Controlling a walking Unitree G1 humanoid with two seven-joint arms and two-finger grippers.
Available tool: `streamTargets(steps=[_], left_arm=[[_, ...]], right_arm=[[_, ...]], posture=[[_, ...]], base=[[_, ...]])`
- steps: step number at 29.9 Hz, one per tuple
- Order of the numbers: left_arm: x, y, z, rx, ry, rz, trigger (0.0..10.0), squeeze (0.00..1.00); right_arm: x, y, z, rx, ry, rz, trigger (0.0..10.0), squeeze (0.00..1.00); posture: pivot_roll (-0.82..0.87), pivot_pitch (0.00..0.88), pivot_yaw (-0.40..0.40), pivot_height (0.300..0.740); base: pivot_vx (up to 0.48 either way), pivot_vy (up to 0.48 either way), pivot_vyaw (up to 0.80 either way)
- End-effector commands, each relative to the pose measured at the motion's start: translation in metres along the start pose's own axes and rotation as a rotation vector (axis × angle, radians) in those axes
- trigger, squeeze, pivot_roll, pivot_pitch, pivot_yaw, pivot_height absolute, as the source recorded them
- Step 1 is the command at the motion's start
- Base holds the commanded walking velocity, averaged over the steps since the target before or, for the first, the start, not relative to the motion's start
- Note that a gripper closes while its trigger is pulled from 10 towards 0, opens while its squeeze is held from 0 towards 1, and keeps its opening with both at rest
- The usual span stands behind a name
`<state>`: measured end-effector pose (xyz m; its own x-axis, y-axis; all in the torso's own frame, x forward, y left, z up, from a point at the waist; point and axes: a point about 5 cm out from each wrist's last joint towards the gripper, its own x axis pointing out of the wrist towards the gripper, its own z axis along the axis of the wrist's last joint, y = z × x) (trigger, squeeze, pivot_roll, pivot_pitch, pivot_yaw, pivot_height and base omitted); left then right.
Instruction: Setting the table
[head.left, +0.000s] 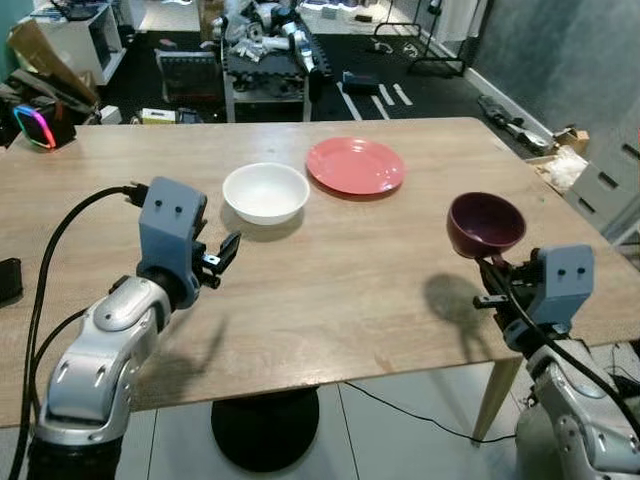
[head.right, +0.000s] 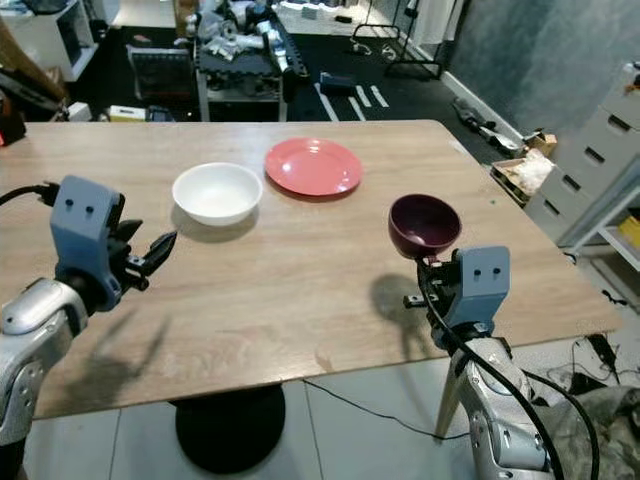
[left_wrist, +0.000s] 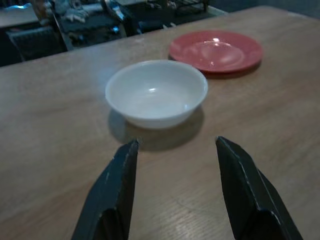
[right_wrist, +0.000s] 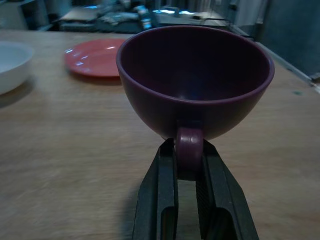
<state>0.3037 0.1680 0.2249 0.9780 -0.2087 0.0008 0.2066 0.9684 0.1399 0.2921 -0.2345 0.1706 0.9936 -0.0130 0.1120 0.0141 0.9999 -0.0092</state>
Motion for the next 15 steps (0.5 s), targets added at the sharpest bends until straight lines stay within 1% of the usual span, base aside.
streamTargets(steps=[1,6,14,15], left_arm=[[0.004,-0.002,-0.007,0.01,0.023,0.023,10.0,0.0],[0.011,-0.005,-0.012,0.019,0.028,0.048,10.0,0.0],[0.015,-0.008,-0.014,0.036,0.021,0.055,10.0,0.0],[0.017,-0.008,-0.014,0.035,0.017,0.058,10.0,0.0]], right_arm=[[0.002,0.0,0.002,0.032,-0.004,-0.023,10.0,0.0],[0.008,0.005,0.0,0.046,0.001,-0.032,10.0,0.0],[0.013,0.008,0.0,0.056,0.003,-0.035,10.0,0.0],[0.013,0.006,-0.003,0.068,0.017,-0.057,10.0,0.0]], posture=[[-0.03,0.0,0.023,0.74],[-0.02,0.0,0.018,0.74],[-0.03,0.0,0.019,0.74],[-0.03,0.0,0.019,0.74]], base=[[0.0,0.0,0.0],[0.0,0.0,0.0],[0.0,0.0,0.0],[0.0,0.0,-0.8]])
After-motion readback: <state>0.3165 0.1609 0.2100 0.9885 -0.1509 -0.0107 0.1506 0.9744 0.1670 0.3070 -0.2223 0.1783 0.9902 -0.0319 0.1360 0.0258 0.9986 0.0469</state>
